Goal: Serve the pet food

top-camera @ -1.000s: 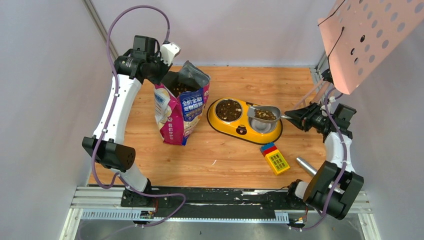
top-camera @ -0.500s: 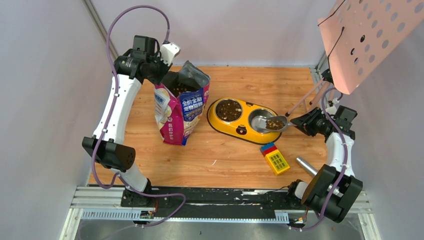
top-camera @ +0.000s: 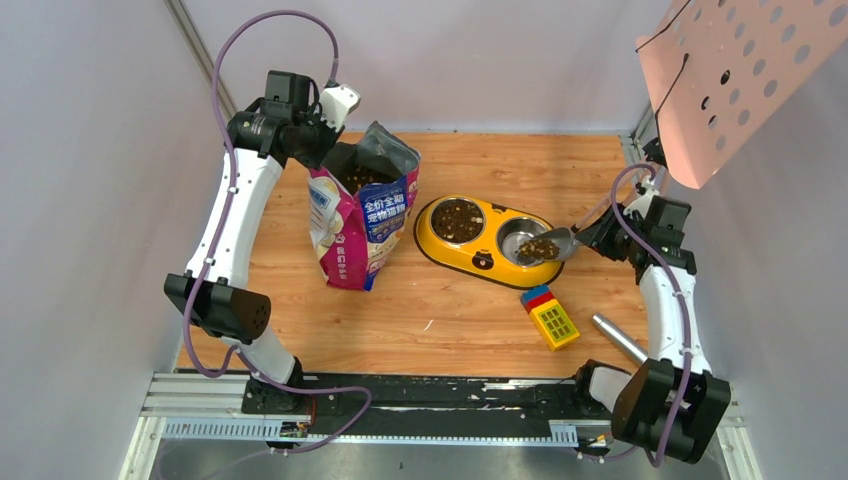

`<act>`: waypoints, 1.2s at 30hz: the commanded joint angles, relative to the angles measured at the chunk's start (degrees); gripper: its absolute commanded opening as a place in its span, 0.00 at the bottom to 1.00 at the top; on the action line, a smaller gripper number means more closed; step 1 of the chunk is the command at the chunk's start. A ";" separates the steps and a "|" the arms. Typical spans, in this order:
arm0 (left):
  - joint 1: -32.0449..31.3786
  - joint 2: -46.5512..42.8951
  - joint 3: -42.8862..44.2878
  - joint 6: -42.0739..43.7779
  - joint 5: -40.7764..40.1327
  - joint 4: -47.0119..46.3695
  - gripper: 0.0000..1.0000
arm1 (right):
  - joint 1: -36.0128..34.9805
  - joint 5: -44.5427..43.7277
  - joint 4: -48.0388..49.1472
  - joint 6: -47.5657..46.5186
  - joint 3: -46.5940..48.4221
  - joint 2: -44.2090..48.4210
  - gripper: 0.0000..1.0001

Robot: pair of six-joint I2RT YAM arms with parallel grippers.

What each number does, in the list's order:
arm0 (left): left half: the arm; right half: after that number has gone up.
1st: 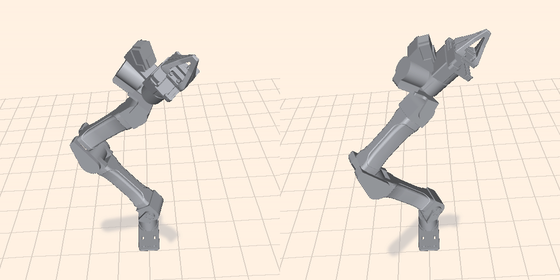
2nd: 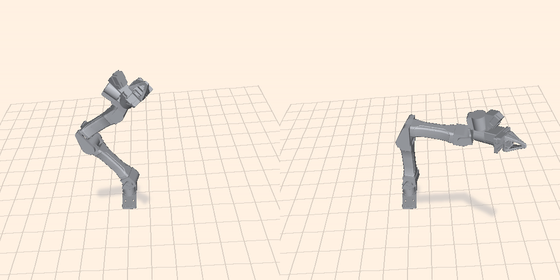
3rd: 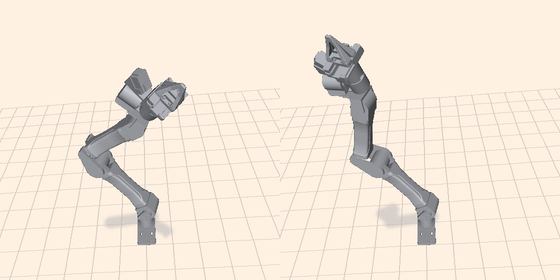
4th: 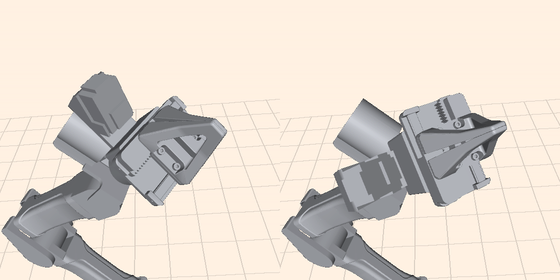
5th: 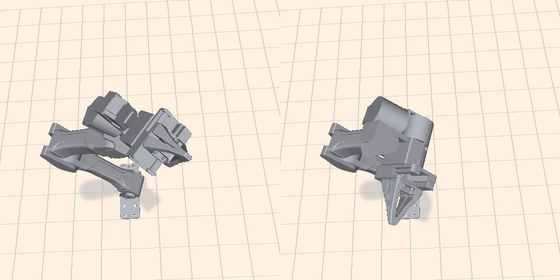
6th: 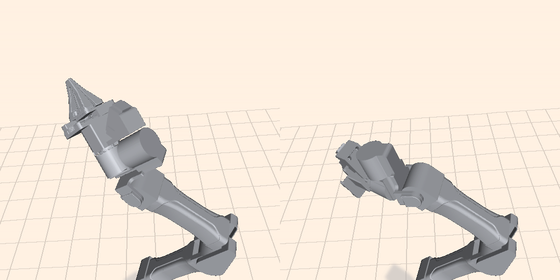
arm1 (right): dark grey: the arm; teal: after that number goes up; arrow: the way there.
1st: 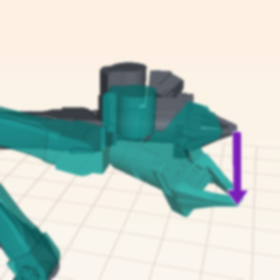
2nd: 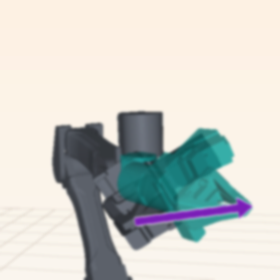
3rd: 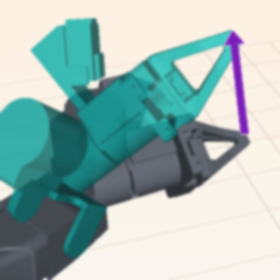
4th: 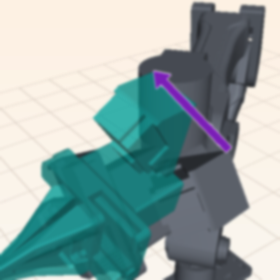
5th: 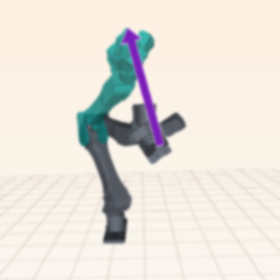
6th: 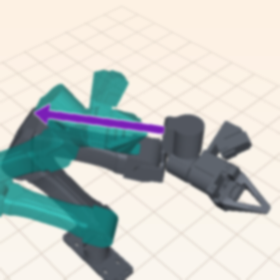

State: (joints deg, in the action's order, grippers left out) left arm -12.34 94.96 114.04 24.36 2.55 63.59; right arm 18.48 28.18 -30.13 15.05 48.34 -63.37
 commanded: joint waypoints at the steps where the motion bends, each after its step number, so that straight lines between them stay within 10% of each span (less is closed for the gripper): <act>1: 0.21 -1.88 2.48 -0.21 1.40 -7.52 0.00 | -1.98 -6.99 0.89 -3.80 3.45 1.60 0.00; 24: 0.21 -1.17 2.81 -2.18 3.50 -8.46 0.00 | -6.80 -0.95 -6.72 -2.93 1.03 14.31 0.00; 36: 0.20 -0.64 3.00 -3.44 4.32 -8.13 0.00 | -27.30 7.83 0.79 -8.38 5.71 11.33 0.00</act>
State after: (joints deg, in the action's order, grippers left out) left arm -12.25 95.39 114.06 21.80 4.82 62.92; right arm -1.50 31.00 -35.81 8.73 48.07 -49.87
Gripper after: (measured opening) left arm 0.007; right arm 0.266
